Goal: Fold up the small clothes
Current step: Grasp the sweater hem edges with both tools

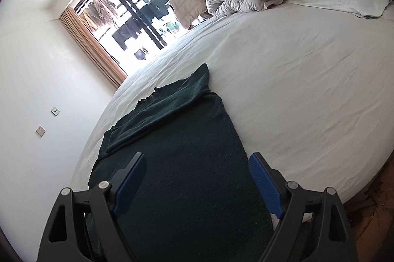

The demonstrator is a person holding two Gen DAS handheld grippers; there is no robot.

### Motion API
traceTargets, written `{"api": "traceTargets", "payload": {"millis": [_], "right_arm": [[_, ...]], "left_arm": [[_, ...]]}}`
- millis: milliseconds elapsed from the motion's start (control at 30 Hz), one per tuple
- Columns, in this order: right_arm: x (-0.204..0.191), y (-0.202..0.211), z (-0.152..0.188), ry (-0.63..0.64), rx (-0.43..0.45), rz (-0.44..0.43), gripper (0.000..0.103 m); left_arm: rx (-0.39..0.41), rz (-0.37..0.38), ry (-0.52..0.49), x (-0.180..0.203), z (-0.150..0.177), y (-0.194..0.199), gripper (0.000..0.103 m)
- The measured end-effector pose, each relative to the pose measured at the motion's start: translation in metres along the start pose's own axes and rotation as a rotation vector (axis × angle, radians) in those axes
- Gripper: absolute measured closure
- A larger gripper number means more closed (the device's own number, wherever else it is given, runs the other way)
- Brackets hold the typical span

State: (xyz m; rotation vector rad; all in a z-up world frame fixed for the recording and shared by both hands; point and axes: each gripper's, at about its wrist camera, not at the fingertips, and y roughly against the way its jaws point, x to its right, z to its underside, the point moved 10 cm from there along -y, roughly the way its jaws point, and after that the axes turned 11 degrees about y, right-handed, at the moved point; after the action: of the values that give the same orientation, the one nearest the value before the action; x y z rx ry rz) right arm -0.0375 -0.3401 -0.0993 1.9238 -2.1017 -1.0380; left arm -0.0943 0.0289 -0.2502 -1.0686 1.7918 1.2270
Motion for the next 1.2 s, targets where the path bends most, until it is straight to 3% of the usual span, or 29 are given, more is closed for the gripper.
{"api": "traceTargets", "payload": {"millis": [100, 233, 300, 367, 467, 700, 800, 867, 1067, 1200], "right_arm": [[-0.004, 0.001, 0.001, 0.000, 0.001, -0.008, 0.016], [-0.008, 0.004, -0.001, 0.011, 0.006, -0.009, 0.016], [-0.012, 0.007, -0.004, 0.024, 0.014, -0.011, 0.016], [-0.014, 0.010, -0.007, 0.036, 0.018, -0.010, 0.016], [-0.020, 0.015, -0.009, 0.073, 0.019, -0.009, 0.016], [-0.053, 0.036, 0.001, 0.351, -0.020, 0.052, 0.016], [-0.067, 0.049, 0.013, 0.492, -0.041, 0.077, 0.016], [-0.072, 0.054, 0.024, 0.572, -0.069, 0.097, 0.016], [-0.083, 0.063, 0.076, 0.841, -0.154, 0.180, 0.018], [-0.082, 0.061, 0.102, 0.930, -0.188, 0.224, 0.019]], "left_arm": [[0.017, -0.034, -0.038, 0.010, -0.001, -0.001, 0.021], [0.039, -0.045, 0.050, -0.004, -0.008, -0.003, 0.021], [0.065, -0.056, 0.095, -0.013, -0.016, 0.000, 0.031], [0.064, -0.048, 0.138, -0.023, -0.023, -0.002, 0.059], [0.065, -0.032, 0.187, -0.032, -0.028, -0.001, 0.071], [0.104, 0.031, 0.304, -0.047, -0.049, 0.014, 0.074], [0.071, 0.065, 0.357, -0.050, -0.049, 0.008, 0.076], [0.038, 0.100, 0.421, -0.055, -0.048, -0.001, 0.094], [0.003, 0.190, 0.634, -0.078, -0.052, -0.014, 0.098], [0.001, 0.206, 0.722, -0.096, -0.055, -0.019, 0.098]]}}
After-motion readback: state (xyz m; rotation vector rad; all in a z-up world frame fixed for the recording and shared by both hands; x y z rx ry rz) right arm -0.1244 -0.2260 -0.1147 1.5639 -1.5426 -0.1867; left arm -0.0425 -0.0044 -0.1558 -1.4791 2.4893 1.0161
